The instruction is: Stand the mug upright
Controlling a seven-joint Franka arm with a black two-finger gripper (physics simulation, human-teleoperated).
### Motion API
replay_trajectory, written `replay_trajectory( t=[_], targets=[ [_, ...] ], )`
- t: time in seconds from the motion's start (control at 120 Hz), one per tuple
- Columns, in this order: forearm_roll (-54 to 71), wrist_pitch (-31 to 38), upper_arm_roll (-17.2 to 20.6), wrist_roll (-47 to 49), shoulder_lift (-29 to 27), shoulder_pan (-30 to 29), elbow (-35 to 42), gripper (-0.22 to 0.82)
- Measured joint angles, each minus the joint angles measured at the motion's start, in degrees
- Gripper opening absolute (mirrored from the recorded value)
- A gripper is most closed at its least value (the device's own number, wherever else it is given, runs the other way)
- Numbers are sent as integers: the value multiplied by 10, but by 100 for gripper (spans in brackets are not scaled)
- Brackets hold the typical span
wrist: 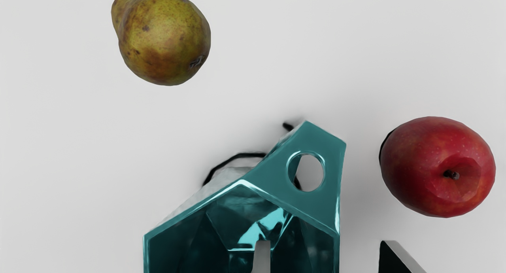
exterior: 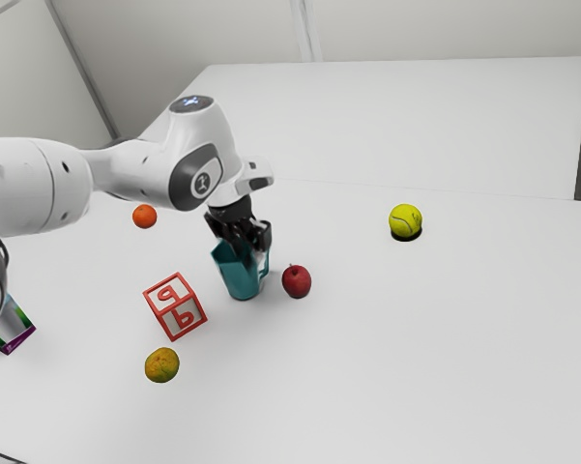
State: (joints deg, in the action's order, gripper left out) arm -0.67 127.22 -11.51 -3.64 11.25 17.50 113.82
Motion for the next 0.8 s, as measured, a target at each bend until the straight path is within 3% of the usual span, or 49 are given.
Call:
replay_trajectory(
  t=[0.125,0.283,0.467,0.592,0.8],
  targets=[
    [0,-3,0,0,-26,0,-3,40],
    [0,-40,6,-2,-36,-1,-53,51],
    [6,-122,4,-15,-34,-21,-160,56],
    [7,-165,56,-38,-33,-104,-211,58],
    [9,-257,71,-71,-43,-116,-286,60]
  ],
)
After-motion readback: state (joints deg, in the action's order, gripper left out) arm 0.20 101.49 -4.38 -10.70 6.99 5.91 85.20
